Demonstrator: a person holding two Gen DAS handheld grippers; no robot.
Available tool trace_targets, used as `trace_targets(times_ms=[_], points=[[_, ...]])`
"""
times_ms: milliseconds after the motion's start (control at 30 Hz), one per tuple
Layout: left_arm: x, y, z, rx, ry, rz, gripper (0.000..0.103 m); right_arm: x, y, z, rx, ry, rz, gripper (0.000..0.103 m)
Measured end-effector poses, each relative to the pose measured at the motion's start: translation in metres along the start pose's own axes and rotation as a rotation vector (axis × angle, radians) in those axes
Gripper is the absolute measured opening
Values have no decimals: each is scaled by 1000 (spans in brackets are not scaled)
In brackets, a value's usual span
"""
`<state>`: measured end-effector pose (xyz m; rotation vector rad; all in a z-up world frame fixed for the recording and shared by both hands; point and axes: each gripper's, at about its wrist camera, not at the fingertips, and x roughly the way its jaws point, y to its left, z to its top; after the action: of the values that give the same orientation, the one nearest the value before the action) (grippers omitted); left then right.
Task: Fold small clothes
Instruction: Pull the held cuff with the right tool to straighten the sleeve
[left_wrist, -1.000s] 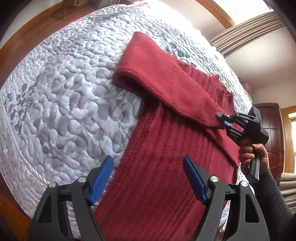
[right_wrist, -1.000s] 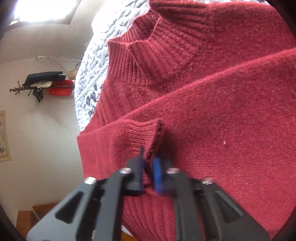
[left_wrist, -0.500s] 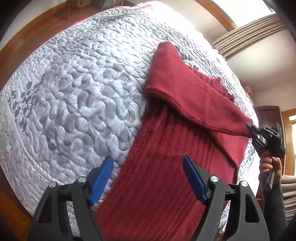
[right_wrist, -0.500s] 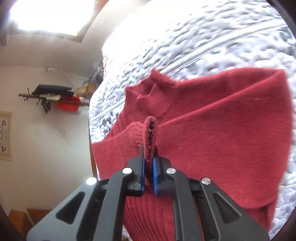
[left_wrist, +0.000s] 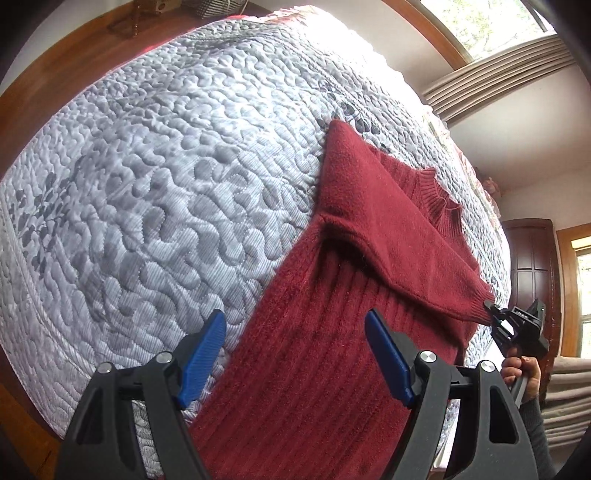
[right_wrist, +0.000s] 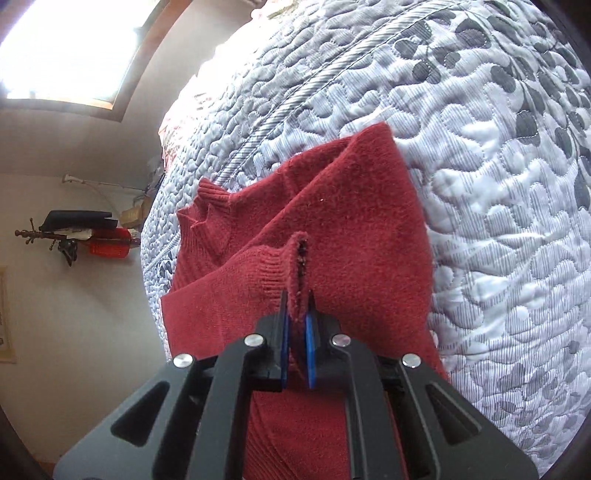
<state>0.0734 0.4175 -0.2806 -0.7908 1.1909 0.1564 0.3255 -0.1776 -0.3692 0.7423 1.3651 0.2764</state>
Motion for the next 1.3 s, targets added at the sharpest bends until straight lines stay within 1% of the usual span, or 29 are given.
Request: trace_targets(times_ms=[67,200,333,433,467,500,533,567,600,633,700,733,800,833,900,967,1067,1200,1300], points=[[0,-1,7,-18,4,-29,78,-2,-7,1,19,-6,5,6],[1,-1,23,-81,1,-103,78,2,-15,-8,23,19,-12,6],[5,-2,49,-144,-14,-189,78,-3,-23,-14,56,1,4,6],[15,-3,68,-196,-6,-255,78,5,-26,-15,47,41,-5,7],[19,-5,74,-205,2,-271,78,8,-27,-14,48,53,-6,11],[23,-7,78,-205,8,-273,78,10,-28,-13,57,57,-1,12],[27,-11,81,-195,12,-268,78,10,-29,-10,71,55,16,18],[30,-14,83,-182,15,-261,78,10,-30,-7,84,51,34,33],[32,-17,84,-173,19,-255,78,9,-30,-4,93,43,38,38],[34,-19,84,-167,22,-254,78,10,-29,-1,94,37,40,40],[38,-22,85,-153,29,-244,78,14,-28,5,89,45,39,40],[39,-23,85,-149,30,-239,78,18,-27,8,84,55,35,40],[40,-22,86,-152,30,-239,78,24,-25,10,73,74,19,21],[41,-22,86,-154,31,-237,78,23,-24,10,58,64,-4,6],[40,-22,87,-155,31,-238,78,15,-22,8,44,27,-1,6],[39,-24,88,-145,28,-238,78,6,-23,5,34,10,-5,5],[43,-26,90,-135,36,-240,78,5,-31,3,32,11,-30,5],[50,-33,91,-115,47,-253,78,0,-36,7,46,-8,-28,5],[54,-42,91,-89,56,-276,78,8,-34,7,33,26,-30,6]])
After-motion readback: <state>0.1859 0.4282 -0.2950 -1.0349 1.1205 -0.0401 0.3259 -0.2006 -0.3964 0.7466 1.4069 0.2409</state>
